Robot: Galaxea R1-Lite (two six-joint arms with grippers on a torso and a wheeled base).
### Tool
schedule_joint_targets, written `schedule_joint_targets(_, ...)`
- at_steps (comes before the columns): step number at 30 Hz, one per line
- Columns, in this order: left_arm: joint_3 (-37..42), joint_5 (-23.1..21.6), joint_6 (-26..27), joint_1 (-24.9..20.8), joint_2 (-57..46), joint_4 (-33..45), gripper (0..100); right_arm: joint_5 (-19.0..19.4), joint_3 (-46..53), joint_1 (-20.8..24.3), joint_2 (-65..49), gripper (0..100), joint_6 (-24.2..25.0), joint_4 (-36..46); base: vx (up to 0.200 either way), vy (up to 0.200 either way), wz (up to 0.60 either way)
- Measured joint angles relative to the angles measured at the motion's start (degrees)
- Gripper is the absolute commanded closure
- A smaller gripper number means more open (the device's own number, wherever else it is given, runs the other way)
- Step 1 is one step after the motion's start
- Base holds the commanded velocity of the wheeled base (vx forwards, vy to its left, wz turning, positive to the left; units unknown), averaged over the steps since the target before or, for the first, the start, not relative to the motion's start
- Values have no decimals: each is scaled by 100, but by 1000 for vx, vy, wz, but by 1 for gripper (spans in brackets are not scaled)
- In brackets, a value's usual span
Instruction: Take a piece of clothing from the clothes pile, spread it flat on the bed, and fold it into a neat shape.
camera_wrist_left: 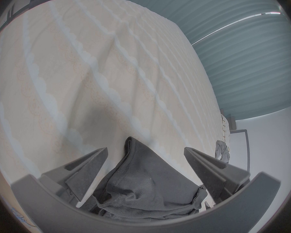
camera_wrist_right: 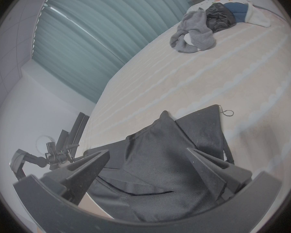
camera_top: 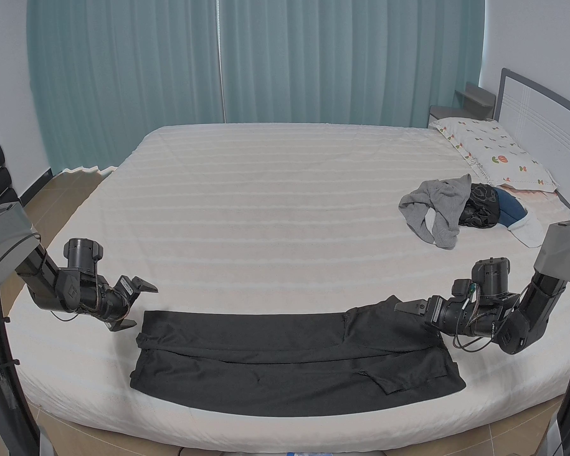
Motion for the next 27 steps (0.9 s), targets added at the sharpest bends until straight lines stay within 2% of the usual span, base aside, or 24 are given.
schedule_joint_targets(11, 9, -2, 6, 5, -20, 0, 0, 1, -396, -127, 518, 0, -402, 63, 0, 0, 0)
schedule_joint_targets(12, 11, -2, 6, 5, -22, -2, 0, 0, -411, -137, 551, 100, -438, 68, 0, 0, 0)
schedule_joint_targets(16, 11, -2, 13, 0, -22, -2, 0, 4, -453, -229, 717, 100, -675, 83, 0, 0, 0)
schedule_joint_targets(27, 20, -2, 11, 0, -22, -17, 0, 6, -145, -362, 625, 100, -811, 68, 0, 0, 0)
